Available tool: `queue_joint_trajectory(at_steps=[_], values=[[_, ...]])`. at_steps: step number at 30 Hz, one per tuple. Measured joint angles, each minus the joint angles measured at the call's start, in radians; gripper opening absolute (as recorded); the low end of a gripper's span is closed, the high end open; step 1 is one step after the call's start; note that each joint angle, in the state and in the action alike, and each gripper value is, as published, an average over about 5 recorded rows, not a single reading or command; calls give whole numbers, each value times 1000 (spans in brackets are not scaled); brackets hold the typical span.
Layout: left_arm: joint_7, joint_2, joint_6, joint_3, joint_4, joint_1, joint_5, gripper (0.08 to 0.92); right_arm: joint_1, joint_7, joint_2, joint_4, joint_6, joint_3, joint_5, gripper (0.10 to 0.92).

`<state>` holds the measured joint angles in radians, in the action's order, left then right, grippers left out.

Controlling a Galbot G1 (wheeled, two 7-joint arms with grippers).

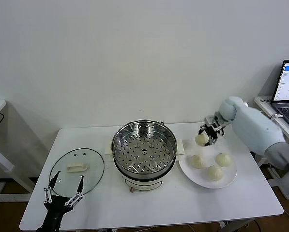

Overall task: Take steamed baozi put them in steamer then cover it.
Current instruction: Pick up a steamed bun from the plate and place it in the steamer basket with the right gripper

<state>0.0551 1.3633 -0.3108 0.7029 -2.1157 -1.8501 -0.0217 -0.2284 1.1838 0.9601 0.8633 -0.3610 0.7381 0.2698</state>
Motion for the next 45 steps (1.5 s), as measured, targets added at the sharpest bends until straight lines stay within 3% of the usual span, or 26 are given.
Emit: queue_joint_trajectory(at_steps=[11, 18, 45], values=[[-1, 0, -5, 0, -11, -1, 0, 823, -225, 7, 55, 234, -186, 174, -58, 704], [0, 4, -12, 7, -18, -1, 0, 823, -268, 7, 127, 305, -241, 252, -51, 704], [-1, 9, -24, 23, -32, -13, 3, 823, -132, -22, 384, 147, -312, 290, 111, 704]])
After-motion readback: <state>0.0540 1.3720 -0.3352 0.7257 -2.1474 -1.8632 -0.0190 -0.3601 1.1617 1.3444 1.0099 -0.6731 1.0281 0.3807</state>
